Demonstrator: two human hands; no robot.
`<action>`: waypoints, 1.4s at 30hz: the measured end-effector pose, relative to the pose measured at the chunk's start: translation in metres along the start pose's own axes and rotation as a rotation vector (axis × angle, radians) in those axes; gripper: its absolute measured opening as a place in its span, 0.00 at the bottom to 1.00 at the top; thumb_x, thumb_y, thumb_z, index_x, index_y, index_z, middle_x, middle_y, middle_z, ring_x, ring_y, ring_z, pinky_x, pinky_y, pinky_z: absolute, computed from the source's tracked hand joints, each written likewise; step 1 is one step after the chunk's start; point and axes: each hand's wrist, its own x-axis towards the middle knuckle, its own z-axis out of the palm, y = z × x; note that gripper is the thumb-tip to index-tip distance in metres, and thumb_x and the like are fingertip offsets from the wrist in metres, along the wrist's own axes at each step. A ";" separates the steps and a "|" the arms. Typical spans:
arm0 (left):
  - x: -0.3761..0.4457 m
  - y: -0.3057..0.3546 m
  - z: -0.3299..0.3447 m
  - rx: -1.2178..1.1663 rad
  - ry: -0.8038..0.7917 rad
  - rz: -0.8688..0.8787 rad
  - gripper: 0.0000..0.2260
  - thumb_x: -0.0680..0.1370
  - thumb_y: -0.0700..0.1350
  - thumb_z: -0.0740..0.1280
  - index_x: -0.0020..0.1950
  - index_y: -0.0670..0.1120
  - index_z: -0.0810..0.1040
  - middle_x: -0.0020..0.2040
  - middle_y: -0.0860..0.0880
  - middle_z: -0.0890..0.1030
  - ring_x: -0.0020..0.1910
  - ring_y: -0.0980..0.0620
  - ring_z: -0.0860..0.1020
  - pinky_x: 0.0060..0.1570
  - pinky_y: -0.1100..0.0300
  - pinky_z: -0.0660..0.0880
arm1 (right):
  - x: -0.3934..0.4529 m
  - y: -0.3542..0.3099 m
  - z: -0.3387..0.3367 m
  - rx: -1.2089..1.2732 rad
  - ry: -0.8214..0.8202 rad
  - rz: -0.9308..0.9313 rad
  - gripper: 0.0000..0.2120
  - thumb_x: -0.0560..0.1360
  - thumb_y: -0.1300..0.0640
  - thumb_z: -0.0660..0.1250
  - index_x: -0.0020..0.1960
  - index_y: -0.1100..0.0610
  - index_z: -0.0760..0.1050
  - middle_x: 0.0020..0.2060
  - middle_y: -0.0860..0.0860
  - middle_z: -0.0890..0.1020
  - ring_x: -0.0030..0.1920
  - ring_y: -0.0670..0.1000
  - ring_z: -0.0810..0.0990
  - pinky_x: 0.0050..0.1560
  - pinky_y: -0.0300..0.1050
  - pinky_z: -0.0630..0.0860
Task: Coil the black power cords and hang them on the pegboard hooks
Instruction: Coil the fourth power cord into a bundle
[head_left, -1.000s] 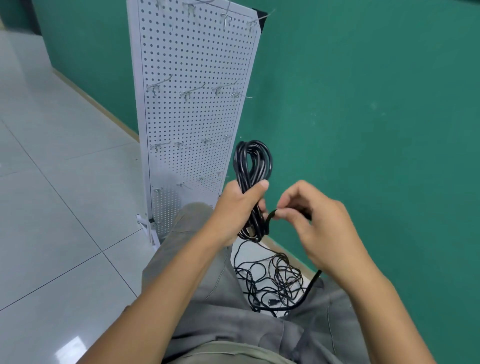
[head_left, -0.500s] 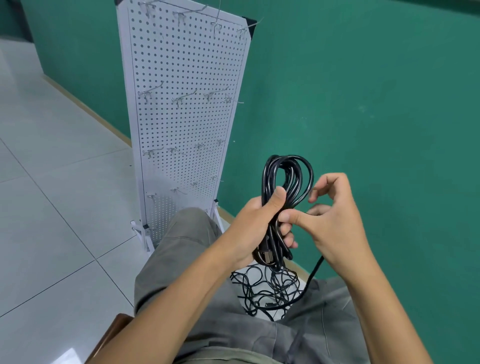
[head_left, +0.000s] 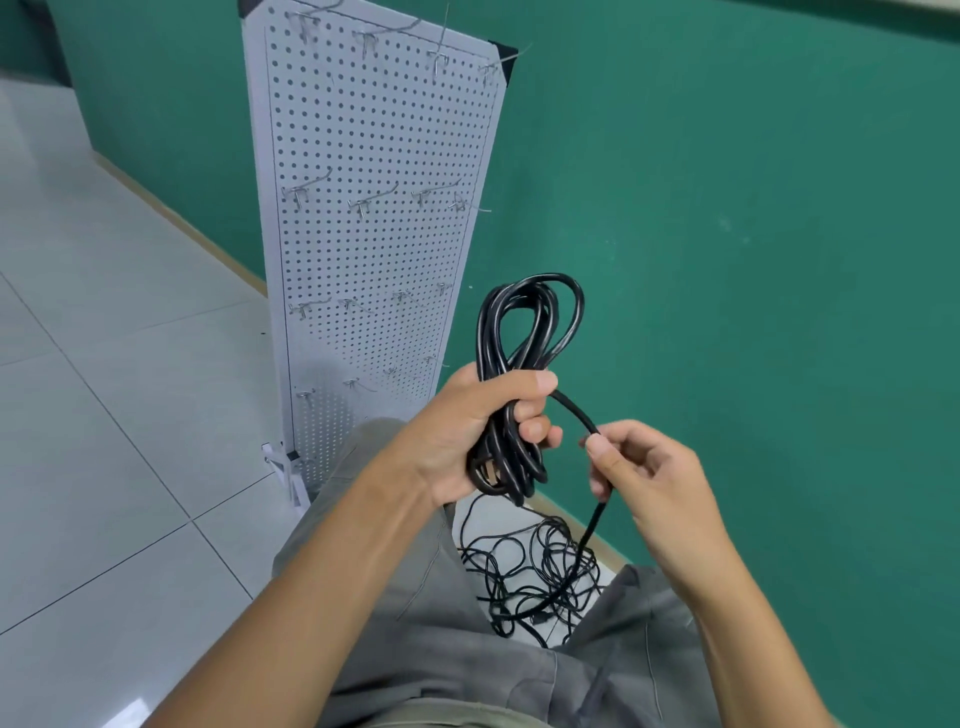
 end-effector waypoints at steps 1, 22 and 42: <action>0.000 0.001 -0.003 0.015 0.008 -0.004 0.12 0.74 0.40 0.73 0.40 0.44 0.70 0.28 0.51 0.67 0.27 0.55 0.71 0.44 0.57 0.79 | -0.002 0.003 -0.001 -0.010 0.015 0.016 0.07 0.79 0.62 0.68 0.46 0.67 0.78 0.30 0.53 0.77 0.30 0.47 0.74 0.36 0.35 0.73; 0.002 -0.036 0.019 0.680 -0.070 -0.047 0.04 0.84 0.43 0.66 0.51 0.48 0.81 0.41 0.47 0.81 0.40 0.48 0.82 0.41 0.57 0.79 | 0.017 -0.038 0.014 -0.061 0.328 -0.075 0.10 0.83 0.54 0.63 0.44 0.53 0.75 0.69 0.44 0.75 0.70 0.38 0.70 0.62 0.27 0.65; -0.003 -0.052 0.021 0.285 -0.277 -0.172 0.04 0.84 0.41 0.65 0.52 0.41 0.73 0.37 0.49 0.73 0.38 0.49 0.78 0.48 0.55 0.79 | 0.036 -0.033 0.016 0.137 0.279 0.033 0.10 0.77 0.50 0.74 0.46 0.57 0.82 0.35 0.48 0.81 0.37 0.46 0.80 0.44 0.42 0.78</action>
